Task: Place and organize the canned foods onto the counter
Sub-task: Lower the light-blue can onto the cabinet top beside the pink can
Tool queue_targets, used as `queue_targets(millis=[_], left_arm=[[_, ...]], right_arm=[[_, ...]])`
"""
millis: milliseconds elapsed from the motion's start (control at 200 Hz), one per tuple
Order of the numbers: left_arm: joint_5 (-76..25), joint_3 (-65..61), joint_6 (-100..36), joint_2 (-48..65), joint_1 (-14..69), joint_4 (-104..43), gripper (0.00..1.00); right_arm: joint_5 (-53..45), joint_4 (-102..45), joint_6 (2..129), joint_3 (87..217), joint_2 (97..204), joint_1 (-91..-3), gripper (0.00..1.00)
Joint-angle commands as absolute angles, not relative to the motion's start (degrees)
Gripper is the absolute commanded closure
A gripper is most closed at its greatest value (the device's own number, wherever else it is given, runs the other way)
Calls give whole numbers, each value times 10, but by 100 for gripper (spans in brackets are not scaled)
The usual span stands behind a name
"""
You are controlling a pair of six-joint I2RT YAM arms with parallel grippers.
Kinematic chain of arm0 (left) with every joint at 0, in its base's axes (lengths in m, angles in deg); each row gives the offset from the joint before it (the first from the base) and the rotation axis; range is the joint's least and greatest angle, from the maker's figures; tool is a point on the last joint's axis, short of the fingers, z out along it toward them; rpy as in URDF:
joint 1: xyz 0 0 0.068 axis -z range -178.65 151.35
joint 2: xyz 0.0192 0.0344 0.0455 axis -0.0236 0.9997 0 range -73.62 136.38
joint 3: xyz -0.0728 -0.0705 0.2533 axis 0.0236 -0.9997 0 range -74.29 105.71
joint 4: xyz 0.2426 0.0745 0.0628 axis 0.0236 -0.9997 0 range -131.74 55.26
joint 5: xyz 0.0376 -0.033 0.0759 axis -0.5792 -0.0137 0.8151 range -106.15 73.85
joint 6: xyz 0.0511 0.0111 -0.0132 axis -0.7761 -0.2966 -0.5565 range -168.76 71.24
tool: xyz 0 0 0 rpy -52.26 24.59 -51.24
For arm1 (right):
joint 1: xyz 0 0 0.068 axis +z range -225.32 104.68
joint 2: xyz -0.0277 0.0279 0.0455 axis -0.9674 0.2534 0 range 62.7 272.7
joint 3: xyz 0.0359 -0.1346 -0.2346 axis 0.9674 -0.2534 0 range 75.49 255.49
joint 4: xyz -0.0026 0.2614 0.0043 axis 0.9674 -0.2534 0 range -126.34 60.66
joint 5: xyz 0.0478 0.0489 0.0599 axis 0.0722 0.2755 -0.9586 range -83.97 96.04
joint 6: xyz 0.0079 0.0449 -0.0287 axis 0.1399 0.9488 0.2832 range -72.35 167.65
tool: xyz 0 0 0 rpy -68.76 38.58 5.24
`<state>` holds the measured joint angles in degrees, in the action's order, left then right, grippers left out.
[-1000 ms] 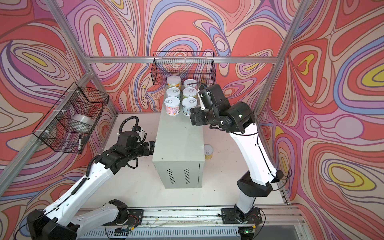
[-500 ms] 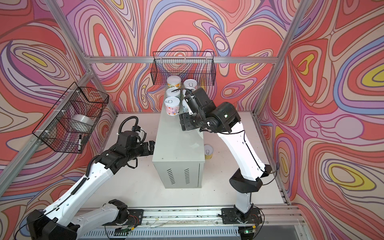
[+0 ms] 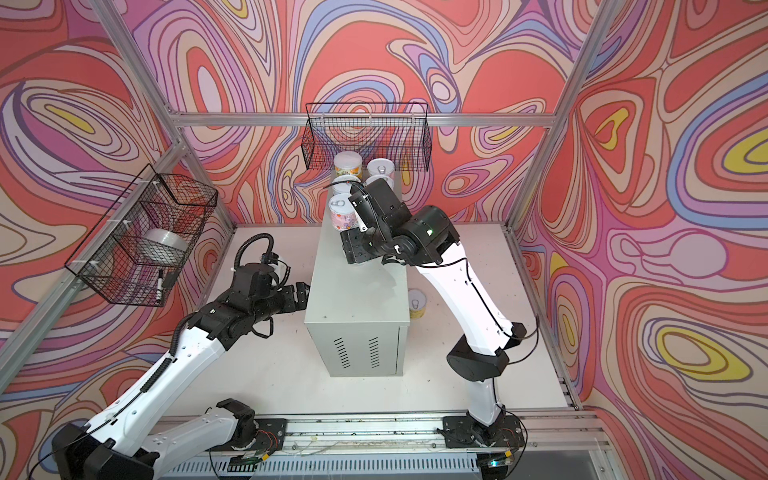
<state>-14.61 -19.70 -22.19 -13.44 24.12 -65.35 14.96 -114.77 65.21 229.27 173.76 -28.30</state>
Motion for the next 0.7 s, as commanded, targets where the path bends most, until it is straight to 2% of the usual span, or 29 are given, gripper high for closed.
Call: queue_targets(millis=[0, 75, 270, 491, 696], left_arm=[[-146, -207, -222, -145, 235, -648, 6], [-146, -209, -221, -145, 235, -647, 6], [-145, -211, -224, -150, 228, -649, 5], [-152, -211, -222, -153, 221, -647, 5], [-152, -205, -223, -159, 218, -650, 5]], right_arm=[[139, -1124, 647, 2304, 1744, -279, 48], [138, -1121, 646, 2303, 1743, -279, 32], [120, -1094, 643, 2283, 1726, -279, 17], [118, -1067, 636, 2271, 1701, -279, 10], [108, -1052, 636, 2264, 1665, -278, 13]])
